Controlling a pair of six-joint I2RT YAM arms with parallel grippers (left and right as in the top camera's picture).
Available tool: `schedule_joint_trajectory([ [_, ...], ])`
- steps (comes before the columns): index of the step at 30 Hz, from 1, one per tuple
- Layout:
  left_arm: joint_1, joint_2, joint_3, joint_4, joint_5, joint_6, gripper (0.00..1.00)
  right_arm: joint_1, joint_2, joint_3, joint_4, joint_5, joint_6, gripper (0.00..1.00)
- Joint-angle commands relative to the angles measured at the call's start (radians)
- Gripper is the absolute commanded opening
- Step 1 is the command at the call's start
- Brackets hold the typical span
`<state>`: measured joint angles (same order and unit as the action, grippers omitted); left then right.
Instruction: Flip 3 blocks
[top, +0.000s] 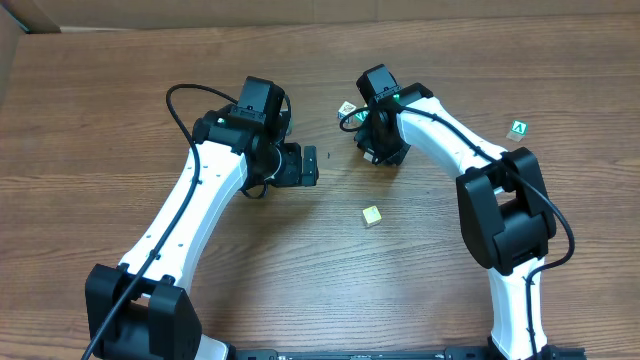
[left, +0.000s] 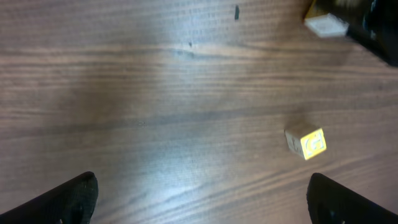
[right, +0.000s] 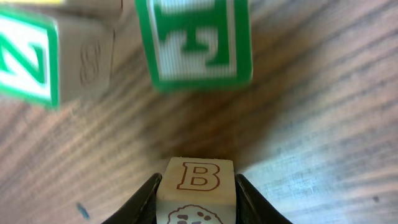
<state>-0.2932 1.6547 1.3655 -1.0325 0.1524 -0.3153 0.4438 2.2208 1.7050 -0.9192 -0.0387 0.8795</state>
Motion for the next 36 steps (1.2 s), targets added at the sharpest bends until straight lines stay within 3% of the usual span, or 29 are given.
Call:
schedule_joint_trajectory([
  [1,0.012,0.005,0.004,0.006,-0.083,-0.016,1.0,-0.003,-0.097,-0.001,-0.042,-0.055,-0.105,0.33],
  [5,0.144,0.005,0.014,-0.04,-0.059,-0.116,1.0,0.0,-0.165,-0.001,-0.151,-0.081,-0.216,0.33],
  [14,0.365,0.006,0.013,-0.04,-0.022,-0.119,1.0,0.081,-0.205,-0.003,-0.299,-0.135,-0.31,0.33],
  [28,0.385,0.006,0.013,-0.039,-0.029,-0.119,1.0,0.286,-0.204,-0.005,-0.4,-0.06,-0.272,0.38],
  [36,0.385,0.006,0.013,-0.039,-0.029,-0.119,1.0,0.32,-0.204,-0.004,-0.347,0.021,-0.248,0.44],
])
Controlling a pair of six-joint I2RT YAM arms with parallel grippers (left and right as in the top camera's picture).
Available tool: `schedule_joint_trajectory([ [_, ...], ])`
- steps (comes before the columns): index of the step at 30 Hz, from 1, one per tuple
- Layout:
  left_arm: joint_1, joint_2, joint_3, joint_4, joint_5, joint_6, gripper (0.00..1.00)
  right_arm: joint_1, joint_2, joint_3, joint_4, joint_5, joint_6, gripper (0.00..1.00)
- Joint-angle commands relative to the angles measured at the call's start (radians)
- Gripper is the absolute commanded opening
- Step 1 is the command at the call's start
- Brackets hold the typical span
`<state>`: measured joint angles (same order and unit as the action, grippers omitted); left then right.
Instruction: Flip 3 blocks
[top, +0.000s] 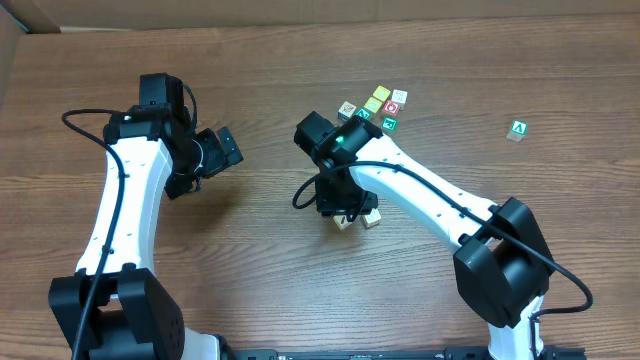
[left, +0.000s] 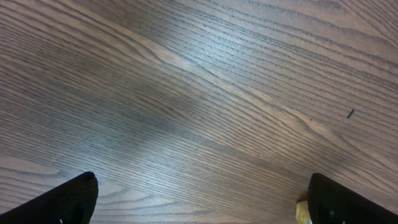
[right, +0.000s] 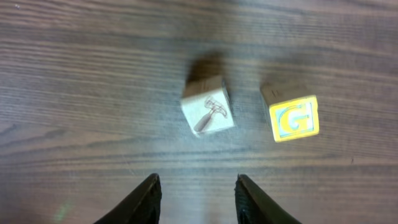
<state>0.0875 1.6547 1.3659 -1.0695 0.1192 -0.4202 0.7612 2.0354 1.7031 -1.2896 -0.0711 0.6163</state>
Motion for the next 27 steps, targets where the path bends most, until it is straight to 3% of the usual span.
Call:
schedule_joint_trajectory([
  [1,0.004,0.006,0.013,-0.002,0.004,-0.014,1.0,0.003,-0.019,-0.002,0.034,0.072,0.016,0.46],
  [6,0.004,0.006,0.013,-0.002,0.004,-0.014,1.0,0.003,-0.018,-0.003,0.074,0.114,0.015,0.47],
  [10,0.004,0.006,0.013,-0.002,0.004,-0.014,1.0,0.01,-0.016,-0.017,0.089,0.065,0.015,0.39],
  [12,0.004,0.006,0.013,-0.002,0.004,-0.014,1.0,0.019,-0.015,-0.035,0.121,0.067,0.016,0.29],
  [14,0.004,0.006,0.013,-0.002,0.004,-0.014,1.0,0.025,-0.015,-0.064,0.171,0.07,0.016,0.07],
  [15,0.004,0.006,0.013,-0.002,0.004,-0.014,1.0,0.026,-0.015,-0.081,0.2,0.07,0.016,0.04],
  [20,0.004,0.006,0.013,-0.002,0.004,-0.014,1.0,0.029,-0.015,-0.158,0.356,0.07,0.015,0.04],
  [27,0.004,0.006,0.013,-0.002,0.004,-0.014,1.0,0.029,-0.015,-0.159,0.387,0.104,0.016,0.04],
])
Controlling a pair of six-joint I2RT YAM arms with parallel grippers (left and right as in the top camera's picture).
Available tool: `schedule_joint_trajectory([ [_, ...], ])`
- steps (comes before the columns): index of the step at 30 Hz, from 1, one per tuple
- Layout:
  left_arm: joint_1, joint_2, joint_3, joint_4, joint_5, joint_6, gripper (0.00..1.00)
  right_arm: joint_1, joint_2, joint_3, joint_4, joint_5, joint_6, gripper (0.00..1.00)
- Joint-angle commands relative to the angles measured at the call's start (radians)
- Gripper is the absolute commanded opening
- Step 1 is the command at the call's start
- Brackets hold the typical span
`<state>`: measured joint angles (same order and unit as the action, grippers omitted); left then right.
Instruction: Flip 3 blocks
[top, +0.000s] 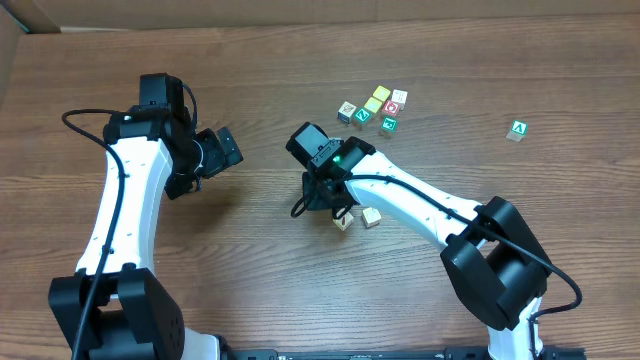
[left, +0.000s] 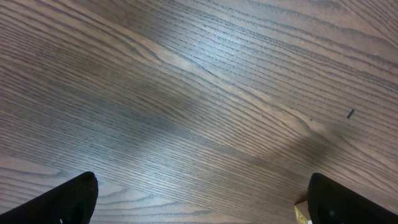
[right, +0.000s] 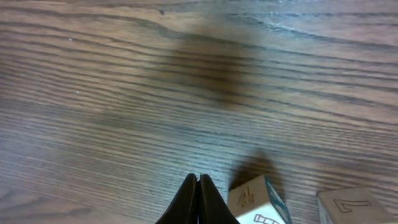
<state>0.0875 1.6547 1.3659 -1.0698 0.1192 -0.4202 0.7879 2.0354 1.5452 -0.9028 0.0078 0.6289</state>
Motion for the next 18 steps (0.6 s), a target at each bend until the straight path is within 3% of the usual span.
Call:
schedule_joint_trajectory([
  [1,0.004,0.006,0.013,-0.002,0.004,-0.014,1.0,0.002,-0.015,-0.002,0.0,0.025,0.003,0.04],
  [18,0.004,0.006,0.013,-0.002,0.004,-0.014,1.0,0.002,-0.015,-0.002,0.035,0.025,0.003,0.04],
])
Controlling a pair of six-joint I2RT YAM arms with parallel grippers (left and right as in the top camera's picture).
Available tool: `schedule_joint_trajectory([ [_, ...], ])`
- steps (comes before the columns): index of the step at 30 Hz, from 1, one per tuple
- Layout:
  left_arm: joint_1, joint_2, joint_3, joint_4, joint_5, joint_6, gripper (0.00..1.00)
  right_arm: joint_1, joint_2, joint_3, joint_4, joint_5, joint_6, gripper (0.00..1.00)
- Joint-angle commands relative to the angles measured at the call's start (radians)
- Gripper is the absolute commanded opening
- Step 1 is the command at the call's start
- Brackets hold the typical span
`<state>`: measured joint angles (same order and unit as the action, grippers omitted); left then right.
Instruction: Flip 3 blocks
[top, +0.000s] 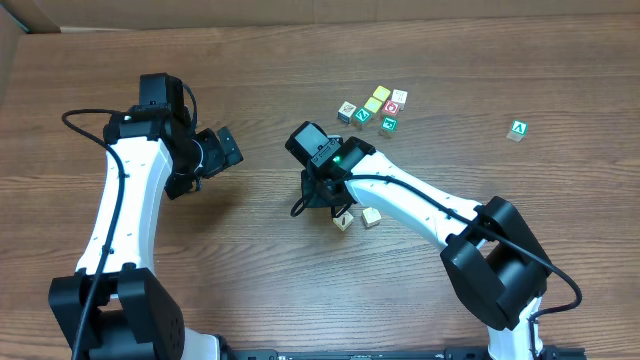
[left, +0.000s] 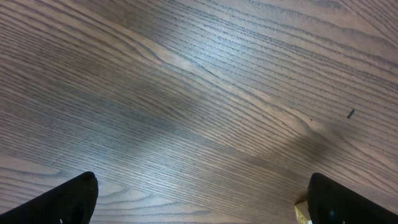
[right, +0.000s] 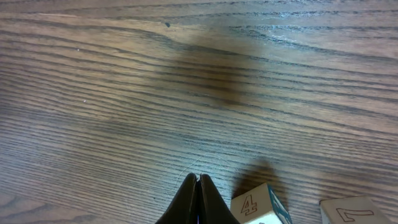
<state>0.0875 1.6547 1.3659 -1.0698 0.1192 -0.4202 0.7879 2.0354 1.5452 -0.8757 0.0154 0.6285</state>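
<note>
Two small wooden blocks lie side by side mid-table: one (top: 343, 221) showing a "4" face (right: 261, 208), the other (top: 371, 216) showing a "7" face (right: 348, 210). My right gripper (right: 198, 182) is shut with nothing in it, its tips low over the wood just left of the "4" block. My left gripper (left: 202, 196) hangs open and empty over bare wood at the left (top: 222, 148). A yellow block corner (left: 301, 213) peeks in by its right finger.
A cluster of several coloured blocks (top: 375, 108) sits at the back centre. A lone green block (top: 517, 129) lies far right. The table (top: 250, 300) is brown wood; a cardboard wall edges the back left corner.
The right wrist has shifted a little, so the "4" block sits slightly lower in its view and the "4" reads plainly. The left arm has not moved.
My right gripper was shut on a "B" block beside the back cluster, with the left arm near the middle. Then the right gripper stood open over a hammer-face block and a "G" block mid-table, the left arm off to the left. Now it is shut beside them, and they show "4" and "7".
</note>
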Motion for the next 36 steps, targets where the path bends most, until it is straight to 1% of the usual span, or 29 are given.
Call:
schedule_joint_trajectory([
  [1,0.004,0.006,0.013,-0.002,0.004,-0.014,1.0,0.002,-0.015,-0.002,0.011,0.017,0.003,0.04],
  [13,0.004,0.006,0.013,-0.002,0.004,-0.014,1.0,0.004,-0.014,-0.003,0.008,0.018,0.003,0.04],
  [21,0.004,0.006,0.013,-0.002,0.004,-0.014,1.0,0.004,-0.013,-0.011,0.037,0.018,0.003,0.04],
  [30,0.004,0.006,0.013,-0.002,0.004,-0.014,1.0,0.004,-0.013,-0.066,0.106,0.018,0.003,0.04],
  [36,0.004,0.006,0.013,-0.002,0.004,-0.014,1.0,0.004,-0.013,-0.067,0.104,0.018,0.003,0.04],
])
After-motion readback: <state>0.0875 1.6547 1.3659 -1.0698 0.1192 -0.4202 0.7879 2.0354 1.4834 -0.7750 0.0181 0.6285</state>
